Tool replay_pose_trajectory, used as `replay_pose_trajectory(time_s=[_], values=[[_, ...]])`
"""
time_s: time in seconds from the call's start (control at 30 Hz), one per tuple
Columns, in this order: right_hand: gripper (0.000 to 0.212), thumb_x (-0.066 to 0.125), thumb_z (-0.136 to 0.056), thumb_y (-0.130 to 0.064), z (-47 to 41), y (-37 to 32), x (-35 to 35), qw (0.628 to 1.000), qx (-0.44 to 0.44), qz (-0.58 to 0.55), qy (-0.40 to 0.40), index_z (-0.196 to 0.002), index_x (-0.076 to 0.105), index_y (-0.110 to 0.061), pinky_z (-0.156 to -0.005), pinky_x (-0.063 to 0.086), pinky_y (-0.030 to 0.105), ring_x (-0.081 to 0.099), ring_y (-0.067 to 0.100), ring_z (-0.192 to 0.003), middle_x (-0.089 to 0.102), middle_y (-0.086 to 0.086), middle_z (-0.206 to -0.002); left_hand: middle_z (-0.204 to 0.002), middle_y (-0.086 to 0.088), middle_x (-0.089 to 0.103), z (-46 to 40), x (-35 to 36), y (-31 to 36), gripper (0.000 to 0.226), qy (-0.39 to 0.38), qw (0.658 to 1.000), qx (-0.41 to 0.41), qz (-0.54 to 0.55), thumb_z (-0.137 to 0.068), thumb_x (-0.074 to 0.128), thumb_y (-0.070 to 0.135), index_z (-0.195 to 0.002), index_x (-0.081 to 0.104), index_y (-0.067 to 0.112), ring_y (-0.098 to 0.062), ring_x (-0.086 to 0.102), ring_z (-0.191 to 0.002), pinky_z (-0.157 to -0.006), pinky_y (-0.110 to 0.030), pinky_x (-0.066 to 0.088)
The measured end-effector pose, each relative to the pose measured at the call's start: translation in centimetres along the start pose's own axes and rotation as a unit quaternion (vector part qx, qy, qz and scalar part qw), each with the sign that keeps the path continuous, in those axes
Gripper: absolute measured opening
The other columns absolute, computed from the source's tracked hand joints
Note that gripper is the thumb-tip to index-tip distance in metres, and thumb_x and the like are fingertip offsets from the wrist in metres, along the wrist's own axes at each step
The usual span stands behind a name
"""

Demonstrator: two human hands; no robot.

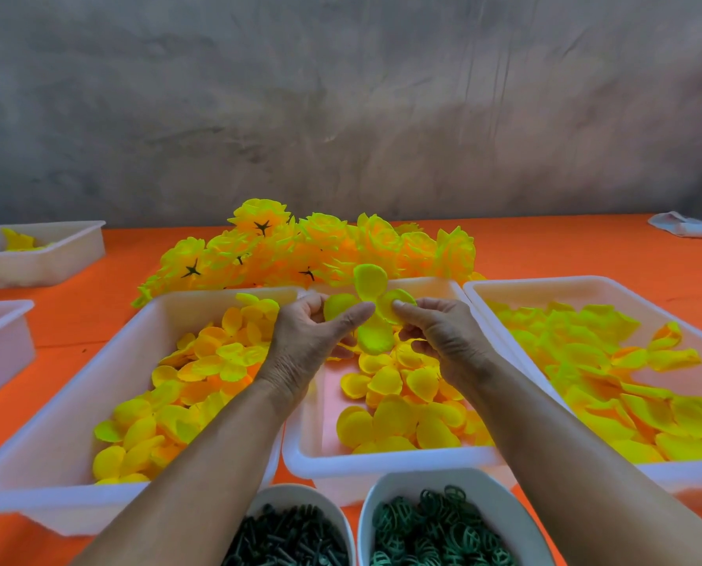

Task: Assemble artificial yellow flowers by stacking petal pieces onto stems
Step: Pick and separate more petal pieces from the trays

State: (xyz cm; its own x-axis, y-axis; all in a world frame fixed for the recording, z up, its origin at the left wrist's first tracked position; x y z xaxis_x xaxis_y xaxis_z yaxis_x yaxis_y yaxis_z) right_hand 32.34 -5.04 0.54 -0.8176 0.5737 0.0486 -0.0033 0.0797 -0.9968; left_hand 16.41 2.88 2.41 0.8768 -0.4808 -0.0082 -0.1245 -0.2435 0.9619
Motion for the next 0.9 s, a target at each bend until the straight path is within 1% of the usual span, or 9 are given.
replay_pose_trajectory(time_s=[0.1,0.13,0.33,0.47,0.57,0.63,0.73,0.83,0.9], values=[[0.02,0.072,-0.08,-0.018,0.2,-0.3,0.0,1.0,-0.016,0.015,-0.001,-0.063,0.062,-0.015,-0.051,0.035,0.023,0.052,0.004,-0.042,0.057,-0.007,-0.045,-0.066,-0.009,0.066,-0.1,-0.1,-0.1,0.011,0.008,1.0,0.023,-0.016,-0.078,0.073,0.011,-0.085,0.067,0.003,-0.013,0.06,-0.052,-0.047,-0.025,0.051],[0.021,0.073,-0.08,-0.018,0.2,-0.4,0.0,1.0,-0.02,0.018,0.0,-0.063,0.061,-0.015,-0.051,0.035,0.024,0.051,0.004,-0.042,0.057,-0.007,-0.045,-0.066,-0.01,0.065,-0.1,-0.3,-0.1,0.002,0.012,0.999,0.025,-0.019,-0.082,0.068,0.005,-0.084,0.068,0.004,-0.013,0.058,-0.051,-0.046,-0.024,0.05],[0.023,0.073,-0.079,-0.018,0.4,-0.9,0.0,0.999,-0.041,0.026,0.002,-0.061,0.059,-0.013,-0.048,0.032,0.023,0.047,0.006,-0.039,0.054,-0.006,-0.043,-0.049,0.001,0.059,-0.5,-0.6,-0.6,0.011,0.019,0.999,0.021,-0.036,-0.085,0.064,0.006,-0.074,0.064,0.006,-0.009,0.049,-0.039,-0.04,-0.02,0.041],[0.03,0.073,-0.08,-0.019,0.6,-1.1,0.8,0.997,-0.056,0.046,-0.016,-0.055,0.056,-0.014,-0.043,0.03,0.021,0.043,0.01,-0.041,0.052,-0.001,-0.045,-0.052,-0.007,0.055,-0.5,-0.9,-0.7,0.02,0.034,0.999,0.024,-0.035,-0.085,0.066,0.016,-0.067,0.061,0.009,-0.008,0.042,-0.035,-0.035,-0.016,0.032],[0.036,0.073,-0.08,-0.022,0.6,-1.2,1.3,0.996,-0.066,0.061,-0.022,-0.051,0.053,-0.014,-0.039,0.03,0.016,0.039,0.008,-0.037,0.047,-0.003,-0.041,-0.04,0.002,0.048,-0.5,-1.3,-0.5,0.04,0.056,0.996,0.038,-0.064,-0.087,0.064,0.026,-0.053,0.052,0.011,-0.004,0.035,-0.031,-0.035,-0.015,0.028],[0.041,0.072,-0.081,-0.026,0.6,-1.3,1.1,0.995,-0.074,0.063,-0.009,-0.051,0.048,-0.012,-0.039,0.027,0.019,0.034,0.009,-0.037,0.043,-0.002,-0.042,-0.035,0.004,0.045,-0.5,-1.3,-0.2,0.049,0.061,0.995,0.044,-0.071,-0.089,0.06,0.032,-0.047,0.046,0.012,-0.005,0.034,-0.029,-0.035,-0.014,0.027],[0.041,0.065,-0.086,-0.034,0.4,-1.4,0.7,0.996,-0.074,0.049,0.007,-0.058,0.049,-0.009,-0.042,0.023,0.022,0.03,0.012,-0.043,0.037,0.004,-0.05,-0.046,-0.005,0.055,-0.4,-0.6,0.1,0.042,0.035,0.997,0.047,-0.059,-0.093,0.056,0.029,-0.059,0.058,0.004,-0.011,0.044,-0.036,-0.038,-0.017,0.033],[0.048,0.051,-0.093,-0.046,0.2,-0.8,0.6,0.998,-0.037,0.046,0.016,-0.068,0.061,-0.006,-0.044,0.03,0.021,0.042,0.011,-0.044,0.048,0.001,-0.051,-0.058,-0.01,0.058,-0.5,-1.1,0.2,0.029,0.056,0.996,0.056,-0.051,-0.094,0.055,0.017,-0.078,0.064,-0.006,-0.017,0.05,-0.049,-0.044,-0.022,0.039],[0.044,0.053,-0.093,-0.043,0.2,-0.4,0.5,0.996,-0.019,0.083,0.012,-0.066,0.062,-0.009,-0.048,0.033,0.022,0.048,0.013,-0.05,0.054,0.002,-0.055,-0.067,-0.012,0.06,-0.6,-1.5,0.2,0.018,0.066,0.995,0.059,-0.045,-0.094,0.055,0.01,-0.08,0.066,0.005,-0.017,0.052,-0.054,-0.045,-0.024,0.044]])
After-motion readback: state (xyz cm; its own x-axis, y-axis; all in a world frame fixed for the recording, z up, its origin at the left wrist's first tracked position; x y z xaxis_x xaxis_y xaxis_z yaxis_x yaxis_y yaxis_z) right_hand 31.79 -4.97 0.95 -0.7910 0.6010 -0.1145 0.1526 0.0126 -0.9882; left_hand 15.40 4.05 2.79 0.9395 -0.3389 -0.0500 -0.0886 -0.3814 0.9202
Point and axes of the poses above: each hand's wrist, its own z-axis away from the middle knuckle, its own x-axis out of the palm, y = z × x, the point moved 10 cm from there along -z, towards the middle knuckle
